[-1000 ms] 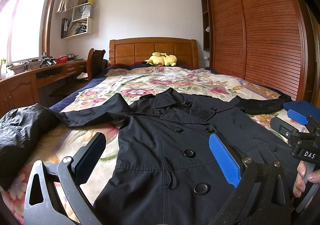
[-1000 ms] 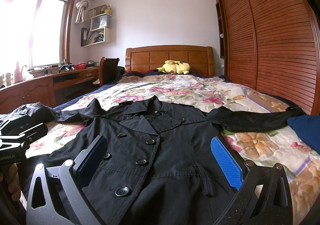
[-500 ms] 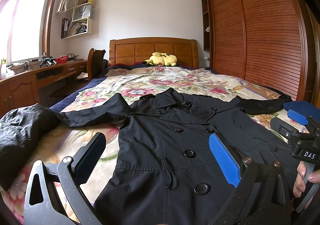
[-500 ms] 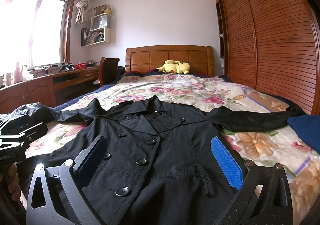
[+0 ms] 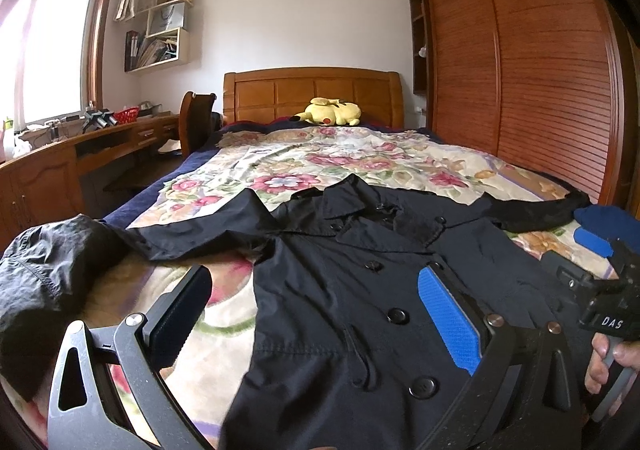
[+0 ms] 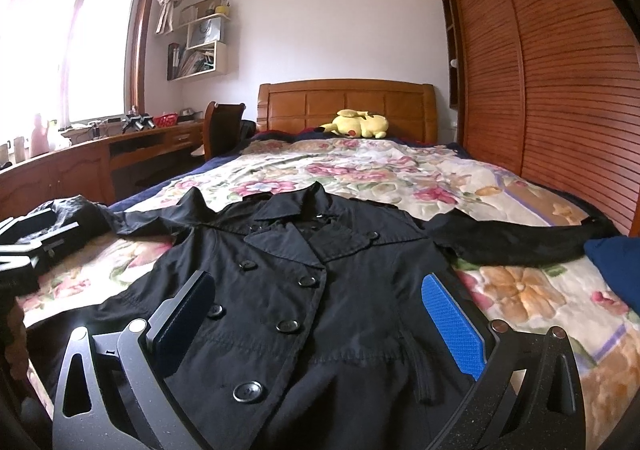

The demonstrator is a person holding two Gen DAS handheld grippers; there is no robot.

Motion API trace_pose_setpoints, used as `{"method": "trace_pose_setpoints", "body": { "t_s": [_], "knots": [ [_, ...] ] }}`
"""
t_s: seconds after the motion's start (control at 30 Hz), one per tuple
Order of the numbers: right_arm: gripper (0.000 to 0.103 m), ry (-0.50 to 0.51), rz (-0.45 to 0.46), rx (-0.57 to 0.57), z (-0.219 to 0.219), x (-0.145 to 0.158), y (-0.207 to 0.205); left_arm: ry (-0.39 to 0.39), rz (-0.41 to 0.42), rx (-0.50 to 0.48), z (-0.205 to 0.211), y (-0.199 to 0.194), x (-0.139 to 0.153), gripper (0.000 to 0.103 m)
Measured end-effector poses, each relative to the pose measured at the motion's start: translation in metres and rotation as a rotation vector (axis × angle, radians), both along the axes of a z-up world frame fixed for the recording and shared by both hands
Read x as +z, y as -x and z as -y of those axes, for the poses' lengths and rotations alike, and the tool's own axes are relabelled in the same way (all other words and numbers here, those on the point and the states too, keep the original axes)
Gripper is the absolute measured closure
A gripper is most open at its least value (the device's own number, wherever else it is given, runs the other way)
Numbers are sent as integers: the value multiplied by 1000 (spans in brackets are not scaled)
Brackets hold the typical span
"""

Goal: Fold large clothes
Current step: 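Grasp the coat sleeve nearest the left tool with the left tool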

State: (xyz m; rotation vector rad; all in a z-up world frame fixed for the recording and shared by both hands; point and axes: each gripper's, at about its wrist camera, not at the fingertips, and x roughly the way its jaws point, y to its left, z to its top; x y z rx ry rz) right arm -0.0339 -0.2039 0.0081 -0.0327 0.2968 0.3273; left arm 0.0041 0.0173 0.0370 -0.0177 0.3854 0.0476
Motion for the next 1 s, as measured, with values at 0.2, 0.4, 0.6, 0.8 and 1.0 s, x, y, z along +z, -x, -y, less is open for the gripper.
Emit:
{"method": "trace_pose_setpoints", "body": {
  "t_s": [0.2, 0.4, 0.6, 0.8, 1.0],
  "knots": [
    [0, 12, -9, 12, -6, 2, -9, -16, -30, 14, -20, -10, -1, 0],
    [0, 17, -10, 33, -16, 10, -14, -22, -69, 40, -47, -23, -5, 0],
    [2, 21, -21, 73, -28, 15, -18, -28, -108, 62, -66, -34, -9, 0],
    [3, 23, -52, 115, -37, 21, -32, -45, -148, 90, -88, -49, -14, 0],
    [4, 8, -66, 142, -45, 30, -44, -86, -179, 124, -104, -65, -18, 0]
  ]
}}
